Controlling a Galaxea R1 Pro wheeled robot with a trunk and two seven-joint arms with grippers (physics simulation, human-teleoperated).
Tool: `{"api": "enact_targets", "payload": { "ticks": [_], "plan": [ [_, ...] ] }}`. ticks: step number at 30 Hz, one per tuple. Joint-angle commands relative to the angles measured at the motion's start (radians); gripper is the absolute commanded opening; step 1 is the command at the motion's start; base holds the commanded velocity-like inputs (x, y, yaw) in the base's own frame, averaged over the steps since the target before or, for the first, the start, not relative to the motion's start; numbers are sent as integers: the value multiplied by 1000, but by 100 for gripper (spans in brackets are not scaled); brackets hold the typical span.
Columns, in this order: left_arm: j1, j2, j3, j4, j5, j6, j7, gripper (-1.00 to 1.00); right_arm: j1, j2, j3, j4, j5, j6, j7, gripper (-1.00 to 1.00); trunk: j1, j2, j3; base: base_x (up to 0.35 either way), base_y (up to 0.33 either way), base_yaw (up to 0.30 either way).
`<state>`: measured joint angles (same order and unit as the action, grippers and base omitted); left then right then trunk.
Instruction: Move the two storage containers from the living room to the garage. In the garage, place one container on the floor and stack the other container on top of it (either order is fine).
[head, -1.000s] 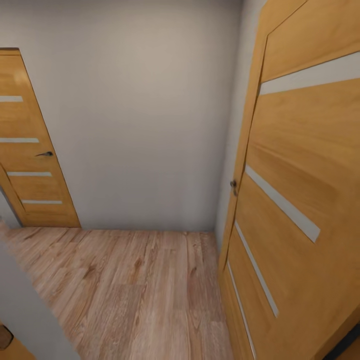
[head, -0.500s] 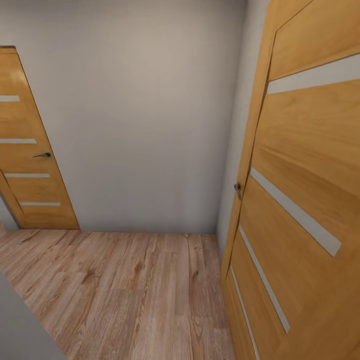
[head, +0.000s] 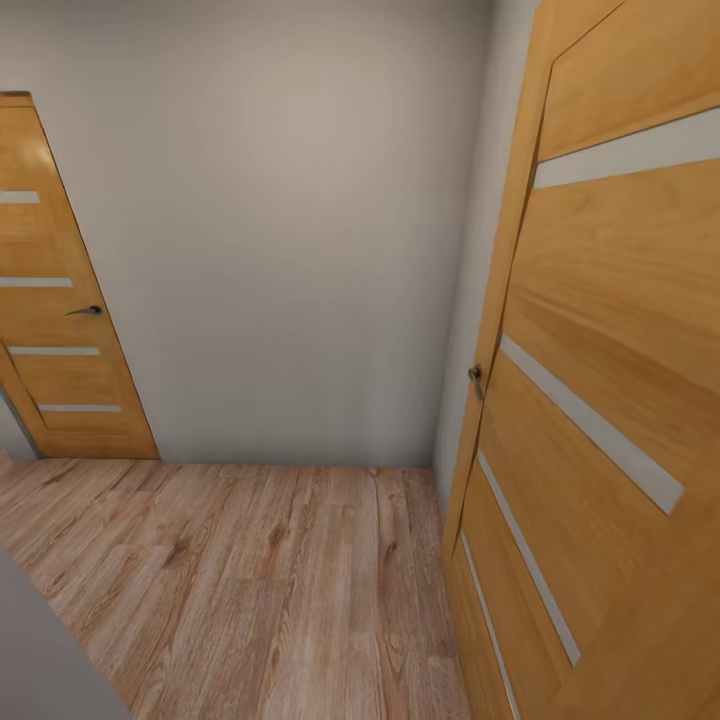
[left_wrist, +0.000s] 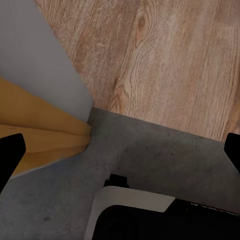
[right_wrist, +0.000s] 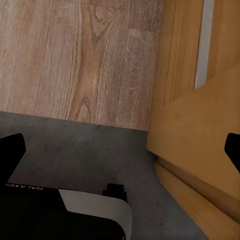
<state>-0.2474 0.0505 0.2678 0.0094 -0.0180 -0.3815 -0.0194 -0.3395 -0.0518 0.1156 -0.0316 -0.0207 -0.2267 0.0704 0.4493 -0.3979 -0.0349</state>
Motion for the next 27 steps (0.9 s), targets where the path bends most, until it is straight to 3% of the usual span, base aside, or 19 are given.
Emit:
{"api": "enact_targets", "payload": {
  "ticks": [1,9,27],
  "plan": [
    [-1,0,5,1,-2,-4,-2,100,-1,0,7,1,-2,-3,2,100,1,-2,-2,123,0,0],
    [-1,0,5,1,-2,-3,-2,100,-1,0,7,1,-2,-3,2,100,1,-2,-2,226,0,0],
    [-1,0,5,1,-2,-3,-2,100,-1,0,7,1,-2,-3,2,100,1,-2,-2,31,0,0]
  ]
}}
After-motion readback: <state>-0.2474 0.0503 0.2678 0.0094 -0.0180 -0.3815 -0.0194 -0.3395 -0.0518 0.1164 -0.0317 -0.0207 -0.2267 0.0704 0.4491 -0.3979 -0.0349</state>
